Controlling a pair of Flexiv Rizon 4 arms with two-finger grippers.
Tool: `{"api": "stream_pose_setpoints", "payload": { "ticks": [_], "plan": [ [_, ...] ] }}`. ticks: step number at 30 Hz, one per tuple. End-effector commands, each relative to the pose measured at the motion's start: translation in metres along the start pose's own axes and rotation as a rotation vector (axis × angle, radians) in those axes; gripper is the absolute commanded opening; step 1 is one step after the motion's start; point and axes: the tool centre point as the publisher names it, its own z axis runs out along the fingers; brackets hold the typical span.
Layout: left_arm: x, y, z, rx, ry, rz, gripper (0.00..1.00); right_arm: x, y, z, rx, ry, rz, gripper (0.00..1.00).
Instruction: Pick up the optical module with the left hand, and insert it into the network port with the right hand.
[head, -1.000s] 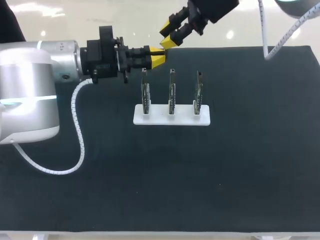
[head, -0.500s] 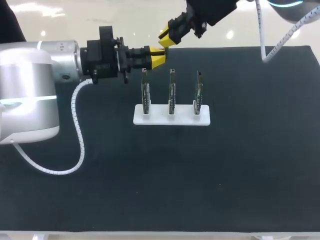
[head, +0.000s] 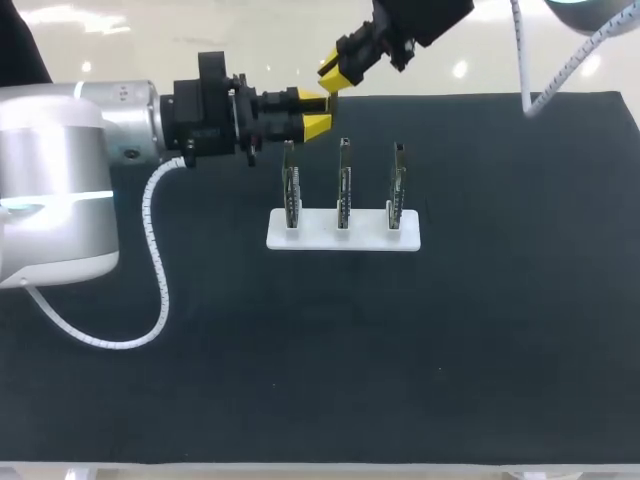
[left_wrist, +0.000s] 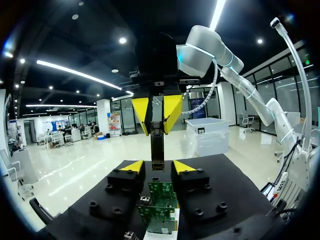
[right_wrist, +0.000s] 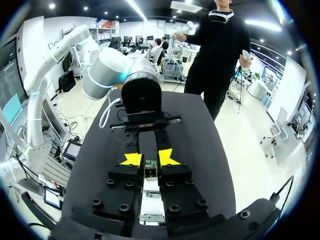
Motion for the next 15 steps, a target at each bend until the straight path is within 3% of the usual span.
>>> {"api": "stream_pose_setpoints", "payload": {
  "ticks": [1, 8, 15],
  "plan": [
    [0.001, -0.001, 0.0, -0.004, -0.003, 0.003, 1.0, -0.001, -0.002, 0.0, -0.005, 0.0, 0.0, 0.0],
    [0.001, 0.0, -0.002, -0.006, 0.006, 0.002, 1.0, 0.001, -0.002, -0.001, -0.006, -0.001, -0.002, 0.0],
    [-0.001, 0.004, -0.031, 0.018, 0.136, -0.007, 1.0, 0.003, -0.002, -0.002, -0.002, 0.0, 0.001, 0.0]
  ]
}}
